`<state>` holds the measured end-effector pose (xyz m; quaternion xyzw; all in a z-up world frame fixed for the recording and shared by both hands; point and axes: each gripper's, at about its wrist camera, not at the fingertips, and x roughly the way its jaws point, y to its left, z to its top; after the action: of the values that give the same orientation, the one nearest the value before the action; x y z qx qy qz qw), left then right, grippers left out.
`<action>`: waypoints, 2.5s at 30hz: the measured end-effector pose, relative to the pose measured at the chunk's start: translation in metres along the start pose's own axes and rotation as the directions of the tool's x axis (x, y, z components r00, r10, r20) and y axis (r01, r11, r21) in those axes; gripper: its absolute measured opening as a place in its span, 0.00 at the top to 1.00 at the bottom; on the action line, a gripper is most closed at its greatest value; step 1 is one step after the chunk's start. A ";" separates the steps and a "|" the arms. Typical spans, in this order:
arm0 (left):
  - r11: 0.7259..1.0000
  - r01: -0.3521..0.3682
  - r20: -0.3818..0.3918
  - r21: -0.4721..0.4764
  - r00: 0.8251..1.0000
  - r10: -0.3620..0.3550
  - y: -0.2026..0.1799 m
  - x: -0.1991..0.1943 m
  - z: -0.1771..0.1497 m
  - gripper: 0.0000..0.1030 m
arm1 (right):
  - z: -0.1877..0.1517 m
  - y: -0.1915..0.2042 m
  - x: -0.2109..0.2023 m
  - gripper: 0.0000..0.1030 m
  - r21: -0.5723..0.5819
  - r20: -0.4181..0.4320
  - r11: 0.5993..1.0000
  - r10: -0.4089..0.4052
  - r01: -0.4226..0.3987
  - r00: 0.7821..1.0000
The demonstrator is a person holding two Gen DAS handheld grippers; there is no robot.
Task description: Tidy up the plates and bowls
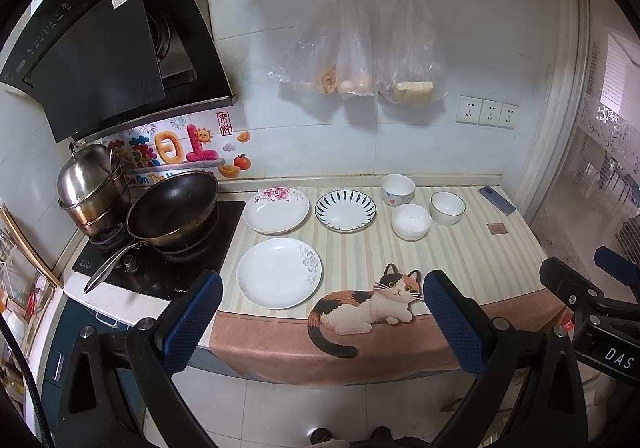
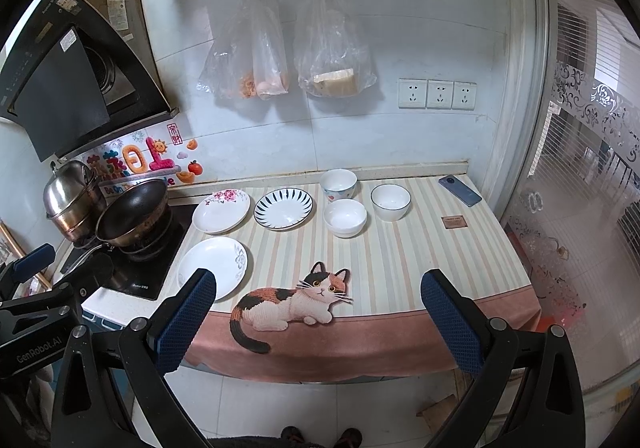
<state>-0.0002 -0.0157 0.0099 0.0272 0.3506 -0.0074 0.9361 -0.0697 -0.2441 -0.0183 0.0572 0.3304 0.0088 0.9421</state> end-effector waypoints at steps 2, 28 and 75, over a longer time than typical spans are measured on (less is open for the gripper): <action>1.000 0.000 0.000 -0.002 1.000 0.000 -0.001 0.000 0.001 0.00 | 0.000 0.000 0.000 0.00 0.001 0.001 1.000 0.001 -0.001 1.000; 0.996 -0.058 0.018 -0.066 0.998 0.060 0.007 0.039 -0.002 0.00 | 0.003 -0.015 0.042 0.00 0.032 -0.021 0.994 0.101 -0.100 0.995; 0.977 0.015 -0.525 -0.215 0.841 -0.128 0.201 0.461 -0.087 0.66 | -0.059 0.166 0.573 0.79 0.230 -0.638 0.928 0.371 -0.293 0.675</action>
<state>0.2969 0.1926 -0.3491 -0.0802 0.5976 0.0012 0.7978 0.3444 -0.0420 -0.4010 0.1602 0.6309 0.1820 0.7370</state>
